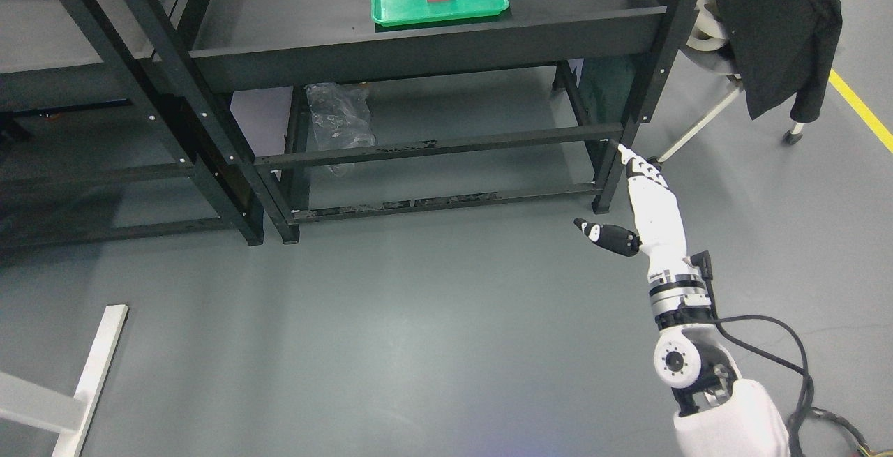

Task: Pick pink block from left shelf to tray
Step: 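Drive toward the shelf and raise the right hand above the green tray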

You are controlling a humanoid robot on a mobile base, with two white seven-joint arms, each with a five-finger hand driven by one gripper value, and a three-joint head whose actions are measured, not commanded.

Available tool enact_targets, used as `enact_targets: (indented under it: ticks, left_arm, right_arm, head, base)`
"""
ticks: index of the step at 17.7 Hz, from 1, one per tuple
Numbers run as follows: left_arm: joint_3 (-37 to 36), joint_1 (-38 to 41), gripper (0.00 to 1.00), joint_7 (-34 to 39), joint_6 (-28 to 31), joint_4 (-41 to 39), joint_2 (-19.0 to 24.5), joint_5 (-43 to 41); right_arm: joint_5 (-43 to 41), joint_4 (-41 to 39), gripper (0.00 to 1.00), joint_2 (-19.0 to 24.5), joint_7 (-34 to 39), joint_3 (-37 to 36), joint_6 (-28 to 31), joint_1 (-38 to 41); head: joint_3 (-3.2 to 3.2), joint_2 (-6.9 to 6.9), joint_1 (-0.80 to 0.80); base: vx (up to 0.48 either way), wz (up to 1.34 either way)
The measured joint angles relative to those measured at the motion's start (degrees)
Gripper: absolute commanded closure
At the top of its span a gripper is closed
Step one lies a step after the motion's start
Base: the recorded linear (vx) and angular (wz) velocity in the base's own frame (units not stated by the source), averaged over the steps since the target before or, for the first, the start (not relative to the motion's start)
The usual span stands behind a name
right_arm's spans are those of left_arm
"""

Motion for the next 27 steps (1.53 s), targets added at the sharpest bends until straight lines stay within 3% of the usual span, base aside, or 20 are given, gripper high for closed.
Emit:
enact_targets:
  ticks: [14, 18, 27]
  left_arm:
    - [0.0, 0.0, 0.00, 0.0, 0.0, 0.0, 0.0, 0.0]
    - [0.0, 0.0, 0.00, 0.0, 0.0, 0.0, 0.0, 0.0]
    - [0.0, 0.0, 0.00, 0.0, 0.0, 0.0, 0.0, 0.0]
  right_arm:
    - [21.5, 0.0, 0.01, 0.2, -7.4, 2.0, 1.3, -1.0]
    - [22.1, 0.0, 0.01, 1.2, -11.5, 2.0, 1.9, -1.7]
    - [18.9, 0.1, 0.01, 2.9, -11.3, 1.8, 2.6, -3.4]
  head:
    - [0.00, 0.00, 0.00]
    - [0.00, 0.00, 0.00]
    - [0.00, 0.00, 0.00]
  base:
    - [0.250, 0.14]
    - [0.254, 0.15]
    - [0.251, 0.06]
